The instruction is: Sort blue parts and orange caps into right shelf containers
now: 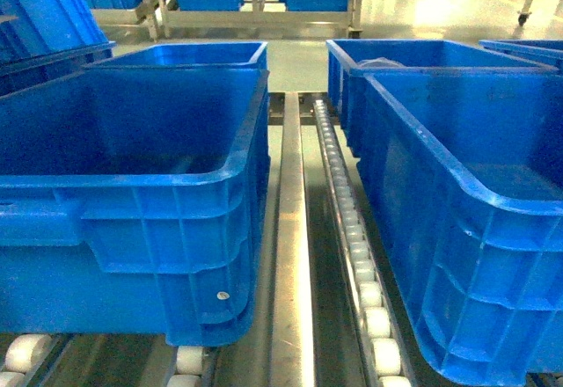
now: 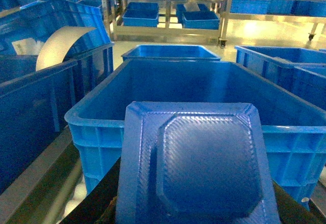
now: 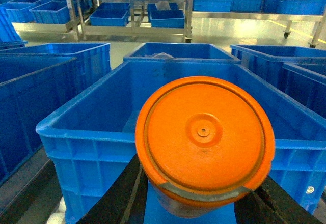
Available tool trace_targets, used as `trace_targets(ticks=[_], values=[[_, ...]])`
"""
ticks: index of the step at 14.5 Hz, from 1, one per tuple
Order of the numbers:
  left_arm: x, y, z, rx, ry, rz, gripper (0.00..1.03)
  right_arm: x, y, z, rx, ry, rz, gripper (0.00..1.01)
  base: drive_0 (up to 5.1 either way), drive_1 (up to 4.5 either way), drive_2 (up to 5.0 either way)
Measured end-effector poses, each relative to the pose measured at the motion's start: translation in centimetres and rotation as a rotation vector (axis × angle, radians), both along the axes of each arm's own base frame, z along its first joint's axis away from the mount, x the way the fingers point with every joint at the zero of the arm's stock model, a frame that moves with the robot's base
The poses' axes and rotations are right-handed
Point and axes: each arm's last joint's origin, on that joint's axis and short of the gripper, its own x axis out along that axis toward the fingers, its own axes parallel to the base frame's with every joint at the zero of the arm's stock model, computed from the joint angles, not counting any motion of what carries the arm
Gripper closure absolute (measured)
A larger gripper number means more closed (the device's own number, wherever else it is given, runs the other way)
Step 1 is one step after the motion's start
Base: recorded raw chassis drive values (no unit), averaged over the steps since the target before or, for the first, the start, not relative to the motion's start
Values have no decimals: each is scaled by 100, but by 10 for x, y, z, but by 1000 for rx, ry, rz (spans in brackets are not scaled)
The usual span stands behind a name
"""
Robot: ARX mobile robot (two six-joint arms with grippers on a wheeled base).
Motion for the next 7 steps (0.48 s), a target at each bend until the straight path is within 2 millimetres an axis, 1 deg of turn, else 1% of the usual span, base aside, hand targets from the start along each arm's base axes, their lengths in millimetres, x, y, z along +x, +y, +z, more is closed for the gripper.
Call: trace_targets(ticks=[7], values=[[0,0,0,0,0,0,60,0,0,0,0,0,0,60,0,0,0]])
